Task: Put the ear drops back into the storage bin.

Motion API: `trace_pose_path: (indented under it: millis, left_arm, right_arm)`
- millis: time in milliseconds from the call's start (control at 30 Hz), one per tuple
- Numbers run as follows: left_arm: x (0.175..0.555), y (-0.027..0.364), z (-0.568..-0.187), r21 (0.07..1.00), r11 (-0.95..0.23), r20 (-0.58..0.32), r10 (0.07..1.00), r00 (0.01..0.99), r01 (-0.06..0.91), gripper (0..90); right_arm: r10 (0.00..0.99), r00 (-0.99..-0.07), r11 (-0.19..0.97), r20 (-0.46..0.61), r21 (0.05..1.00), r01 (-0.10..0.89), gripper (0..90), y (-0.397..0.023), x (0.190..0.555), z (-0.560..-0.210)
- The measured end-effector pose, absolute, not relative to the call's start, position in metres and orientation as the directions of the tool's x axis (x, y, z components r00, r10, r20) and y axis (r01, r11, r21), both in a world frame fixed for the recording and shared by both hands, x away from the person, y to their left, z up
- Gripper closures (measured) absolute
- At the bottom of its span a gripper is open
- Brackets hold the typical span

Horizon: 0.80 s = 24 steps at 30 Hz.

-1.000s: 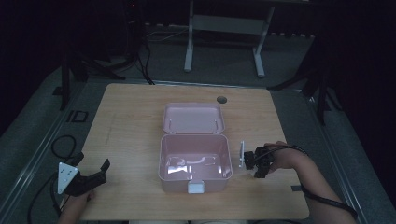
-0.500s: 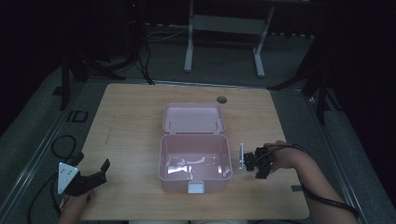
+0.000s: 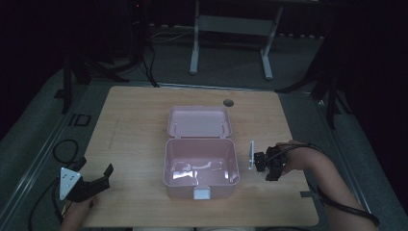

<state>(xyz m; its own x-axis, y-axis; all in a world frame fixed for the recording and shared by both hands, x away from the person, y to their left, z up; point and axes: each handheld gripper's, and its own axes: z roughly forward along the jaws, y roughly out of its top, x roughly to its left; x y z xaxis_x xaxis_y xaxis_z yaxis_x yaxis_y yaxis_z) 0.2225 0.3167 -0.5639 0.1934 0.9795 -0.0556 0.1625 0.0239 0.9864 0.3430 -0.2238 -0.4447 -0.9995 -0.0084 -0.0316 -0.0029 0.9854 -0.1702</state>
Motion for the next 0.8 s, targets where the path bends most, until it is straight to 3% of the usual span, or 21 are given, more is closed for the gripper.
trace_pose_path:
  millis: [800]
  left_arm:
    - [0.223, 0.316, -0.564, 0.986, 0.023, -0.055, 0.98, 0.192, 0.164, 0.4]
  right_arm:
    - [-0.013, -0.998, 0.987, -0.057, -0.16, -0.004, 59.4, -0.208, 0.337, -0.385]
